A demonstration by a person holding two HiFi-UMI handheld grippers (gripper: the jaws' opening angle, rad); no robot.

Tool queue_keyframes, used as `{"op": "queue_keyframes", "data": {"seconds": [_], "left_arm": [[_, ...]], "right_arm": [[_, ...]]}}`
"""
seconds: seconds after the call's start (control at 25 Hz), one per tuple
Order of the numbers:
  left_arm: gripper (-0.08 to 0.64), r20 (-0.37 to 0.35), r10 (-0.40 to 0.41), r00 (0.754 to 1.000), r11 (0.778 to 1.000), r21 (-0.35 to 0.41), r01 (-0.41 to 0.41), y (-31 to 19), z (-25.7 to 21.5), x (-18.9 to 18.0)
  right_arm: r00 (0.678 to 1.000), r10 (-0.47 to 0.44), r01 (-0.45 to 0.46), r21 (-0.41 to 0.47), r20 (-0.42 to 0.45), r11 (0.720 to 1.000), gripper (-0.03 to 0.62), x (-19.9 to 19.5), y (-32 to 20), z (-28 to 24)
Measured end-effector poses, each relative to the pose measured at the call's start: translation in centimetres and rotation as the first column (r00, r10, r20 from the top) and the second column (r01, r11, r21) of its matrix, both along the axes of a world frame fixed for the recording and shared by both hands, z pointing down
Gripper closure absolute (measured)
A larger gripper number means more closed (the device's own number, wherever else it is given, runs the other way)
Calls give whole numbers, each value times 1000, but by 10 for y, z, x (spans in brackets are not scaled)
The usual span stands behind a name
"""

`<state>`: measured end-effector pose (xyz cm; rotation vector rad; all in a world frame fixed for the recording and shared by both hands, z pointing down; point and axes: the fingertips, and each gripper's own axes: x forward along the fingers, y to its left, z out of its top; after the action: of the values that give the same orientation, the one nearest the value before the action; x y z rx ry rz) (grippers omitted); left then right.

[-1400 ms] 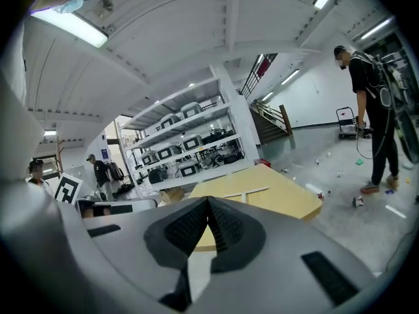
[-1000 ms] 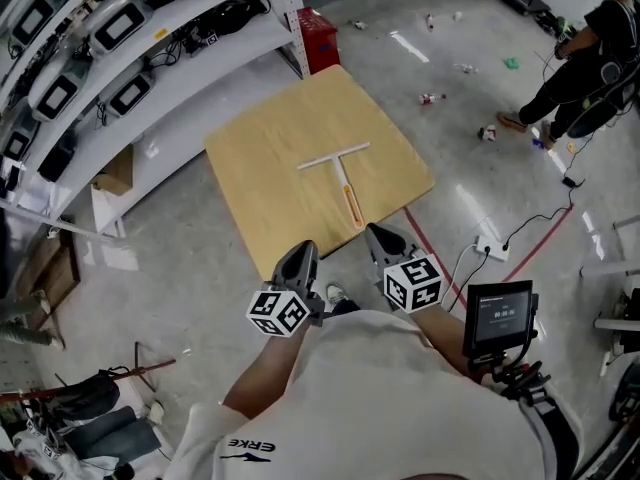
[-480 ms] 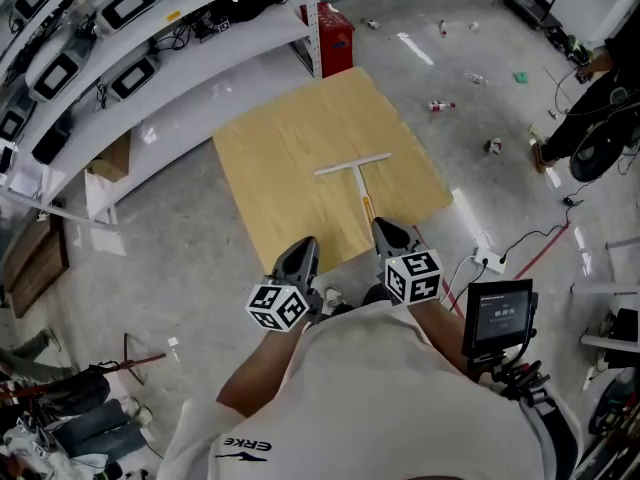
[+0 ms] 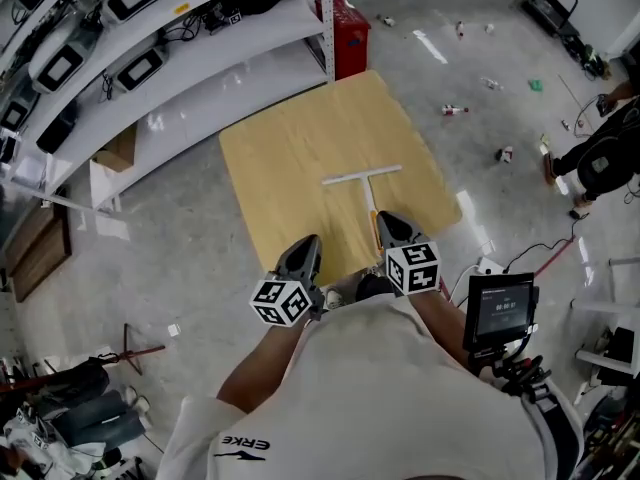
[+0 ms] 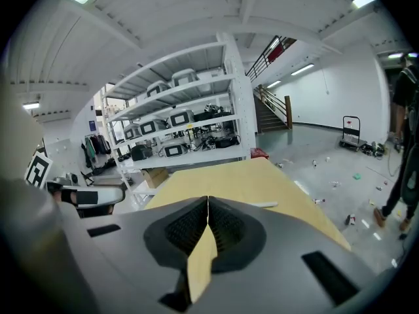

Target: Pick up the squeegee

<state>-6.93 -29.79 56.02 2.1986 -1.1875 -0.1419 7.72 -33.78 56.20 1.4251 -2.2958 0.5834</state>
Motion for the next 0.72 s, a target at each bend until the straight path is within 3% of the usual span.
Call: {"op": "queue_keyframes", "data": {"seconds": [0.72], "left_arm": [[555,67,8,998,988,-155,2,-60,54,32]], "right_arm": [[997,-60,50,-204,-43,978,588,14,-72,82]]}}
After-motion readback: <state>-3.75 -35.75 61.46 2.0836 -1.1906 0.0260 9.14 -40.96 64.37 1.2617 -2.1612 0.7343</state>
